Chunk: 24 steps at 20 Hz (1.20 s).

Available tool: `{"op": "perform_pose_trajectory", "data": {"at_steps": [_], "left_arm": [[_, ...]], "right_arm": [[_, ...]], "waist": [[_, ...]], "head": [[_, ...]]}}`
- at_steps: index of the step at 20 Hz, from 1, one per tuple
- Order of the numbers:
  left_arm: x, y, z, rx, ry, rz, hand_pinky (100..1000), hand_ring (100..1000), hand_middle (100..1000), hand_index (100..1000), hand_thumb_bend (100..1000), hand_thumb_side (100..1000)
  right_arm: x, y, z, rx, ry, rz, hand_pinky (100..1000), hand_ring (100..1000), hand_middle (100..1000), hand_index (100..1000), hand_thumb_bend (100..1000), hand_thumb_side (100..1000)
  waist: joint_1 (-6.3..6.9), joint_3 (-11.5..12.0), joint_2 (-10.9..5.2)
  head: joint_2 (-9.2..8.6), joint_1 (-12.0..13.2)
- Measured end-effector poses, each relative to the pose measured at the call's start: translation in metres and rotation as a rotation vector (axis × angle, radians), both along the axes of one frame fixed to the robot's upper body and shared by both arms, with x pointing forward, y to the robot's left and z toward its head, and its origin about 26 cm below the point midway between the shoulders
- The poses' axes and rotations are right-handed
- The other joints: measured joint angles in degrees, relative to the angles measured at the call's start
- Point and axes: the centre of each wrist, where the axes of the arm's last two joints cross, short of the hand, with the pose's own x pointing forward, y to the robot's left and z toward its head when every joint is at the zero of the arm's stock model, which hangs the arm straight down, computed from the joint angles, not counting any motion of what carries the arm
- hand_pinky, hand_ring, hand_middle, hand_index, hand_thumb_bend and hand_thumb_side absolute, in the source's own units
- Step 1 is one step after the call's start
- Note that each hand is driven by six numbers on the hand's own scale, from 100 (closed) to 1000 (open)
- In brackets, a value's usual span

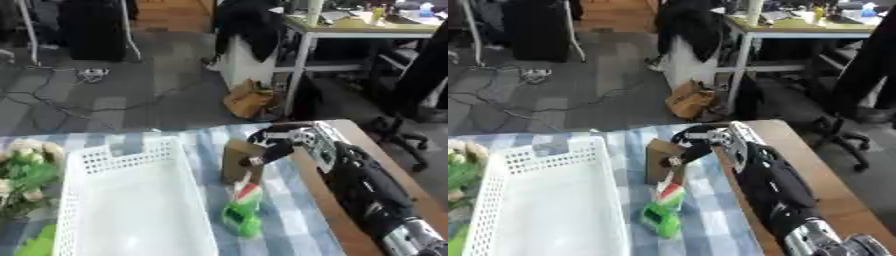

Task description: Pick up objects on the table and place them in the box.

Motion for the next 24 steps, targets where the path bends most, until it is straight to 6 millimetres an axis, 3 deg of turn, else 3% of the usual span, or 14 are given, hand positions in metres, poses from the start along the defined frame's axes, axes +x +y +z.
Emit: {"op": "perform_pose_trajectory", "data": {"at_steps": [7, 11, 12, 13, 14, 15, 16, 19, 20, 24], "left_arm": [[-0.0001, -0.0007, 0.0015, 0.0, -0.006, -0.006, 755, 954, 885, 913, 100, 784], [-0.0002, -0.0011, 0.0022, -0.001, -0.007, -0.012, 754, 954, 886, 913, 100, 783], [-0.0002, -0.0012, 0.0022, 0.0, -0.007, -0.013, 754, 954, 886, 913, 100, 783], [-0.0002, -0.0016, 0.0021, 0.001, -0.007, -0.015, 754, 954, 886, 913, 100, 783], [-0.0003, -0.002, 0.002, 0.002, -0.007, -0.017, 753, 954, 886, 913, 100, 783], [-0.0003, -0.0024, 0.0019, 0.003, -0.006, -0.018, 753, 954, 886, 913, 100, 783], [-0.0003, -0.0025, 0.0019, 0.004, -0.006, -0.018, 753, 954, 886, 913, 100, 782], [-0.0003, -0.0025, 0.0019, 0.005, -0.005, -0.018, 753, 954, 886, 913, 100, 782], [-0.0003, -0.0025, 0.0019, 0.005, -0.005, -0.018, 752, 954, 886, 913, 100, 782], [-0.0003, -0.0025, 0.0019, 0.006, -0.004, -0.018, 751, 953, 886, 913, 100, 781]], "right_arm": [[-0.0006, -0.0014, -0.0045, -0.027, -0.006, -0.002, 923, 981, 884, 949, 514, 753], [-0.0008, -0.0018, -0.0056, -0.031, -0.021, -0.006, 854, 891, 821, 901, 469, 721], [-0.0008, -0.0018, -0.0057, -0.032, -0.026, -0.007, 687, 634, 621, 751, 375, 654], [-0.0008, -0.0018, -0.0057, -0.031, -0.035, -0.011, 687, 634, 621, 751, 375, 654], [-0.0008, -0.0017, -0.0056, -0.032, -0.047, -0.016, 554, 497, 481, 628, 267, 608], [-0.0008, -0.0017, -0.0056, -0.031, -0.063, -0.021, 554, 497, 481, 628, 267, 608], [-0.0008, -0.0016, -0.0055, -0.03, -0.081, -0.025, 467, 417, 386, 518, 176, 581], [-0.0008, -0.0009, -0.0057, -0.032, -0.131, -0.031, 442, 392, 340, 471, 133, 573], [-0.0008, -0.0008, -0.0057, -0.033, -0.144, -0.031, 389, 331, 260, 423, 100, 563], [-0.0006, 0.0, -0.0057, -0.037, -0.168, -0.019, 349, 283, 196, 418, 105, 549]], "waist": [[0.18, 0.2, 0.16], [0.18, 0.3, 0.22], [0.18, 0.3, 0.22], [0.18, 0.3, 0.22], [0.18, 0.3, 0.22], [0.18, 0.3, 0.22], [0.18, 0.3, 0.22], [0.18, 0.3, 0.22], [0.18, 0.3, 0.22], [0.18, 0.2, 0.22]], "head": [[0.0, -0.2], [0.0, -0.3], [0.0, -0.3], [0.0, -0.3], [0.0, -0.3], [0.0, -0.3], [0.0, -0.3], [0.17, -0.2], [0.22, -0.2], [0.29, -0.2]]}}
